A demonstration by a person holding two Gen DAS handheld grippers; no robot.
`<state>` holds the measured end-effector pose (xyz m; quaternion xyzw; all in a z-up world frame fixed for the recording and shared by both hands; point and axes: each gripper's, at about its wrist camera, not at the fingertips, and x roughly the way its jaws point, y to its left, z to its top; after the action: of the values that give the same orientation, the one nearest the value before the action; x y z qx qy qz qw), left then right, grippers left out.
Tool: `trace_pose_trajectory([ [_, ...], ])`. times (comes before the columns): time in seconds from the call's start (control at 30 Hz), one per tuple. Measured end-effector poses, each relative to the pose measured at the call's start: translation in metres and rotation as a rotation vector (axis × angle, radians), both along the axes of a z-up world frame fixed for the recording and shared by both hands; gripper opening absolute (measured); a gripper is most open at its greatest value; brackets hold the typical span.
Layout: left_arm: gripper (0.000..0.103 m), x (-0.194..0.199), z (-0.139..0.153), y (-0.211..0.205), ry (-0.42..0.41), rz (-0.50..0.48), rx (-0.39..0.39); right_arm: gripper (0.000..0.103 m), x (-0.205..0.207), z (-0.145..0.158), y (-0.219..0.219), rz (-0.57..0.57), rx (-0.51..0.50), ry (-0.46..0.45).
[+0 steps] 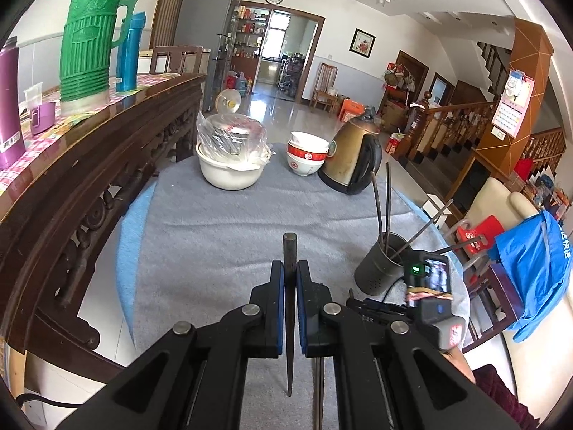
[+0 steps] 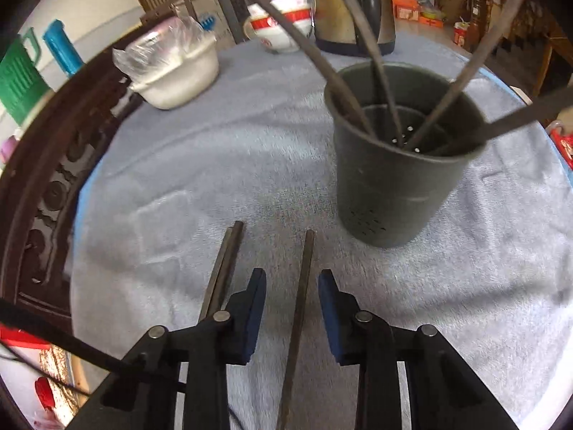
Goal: Organize utensils
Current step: 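Lift both held chopsticks and carry them toward the grey holder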
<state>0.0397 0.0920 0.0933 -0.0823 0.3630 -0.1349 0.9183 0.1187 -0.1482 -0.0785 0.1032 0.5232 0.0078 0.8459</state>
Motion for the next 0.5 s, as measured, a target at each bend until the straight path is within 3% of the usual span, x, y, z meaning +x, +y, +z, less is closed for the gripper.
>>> trace_pose_trajectory([
  [0.13, 0.006, 0.0, -0.001, -0.001, -0.004, -0.006, 0.005, 0.033, 0.014, -0.017, 0.001, -0.032, -0.028, 0.069],
  [0.2, 0.006, -0.002, 0.0, -0.001, -0.007, -0.009, 0.005, 0.033, 0.015, -0.018, 0.003, -0.036, -0.058, 0.056],
  [0.27, 0.006, -0.001, -0.001, -0.001, -0.007, -0.009, 0.004, 0.028, 0.013, -0.018, 0.007, -0.019, -0.074, 0.05],
  [0.33, 0.006, 0.0, -0.001, 0.0, -0.003, -0.007, -0.001, 0.011, 0.012, -0.018, 0.009, -0.007, -0.083, 0.035],
  [0.5, 0.006, 0.002, -0.002, 0.0, 0.001, -0.004, 0.001, 0.008, -0.001, -0.013, -0.004, -0.013, -0.008, -0.003],
])
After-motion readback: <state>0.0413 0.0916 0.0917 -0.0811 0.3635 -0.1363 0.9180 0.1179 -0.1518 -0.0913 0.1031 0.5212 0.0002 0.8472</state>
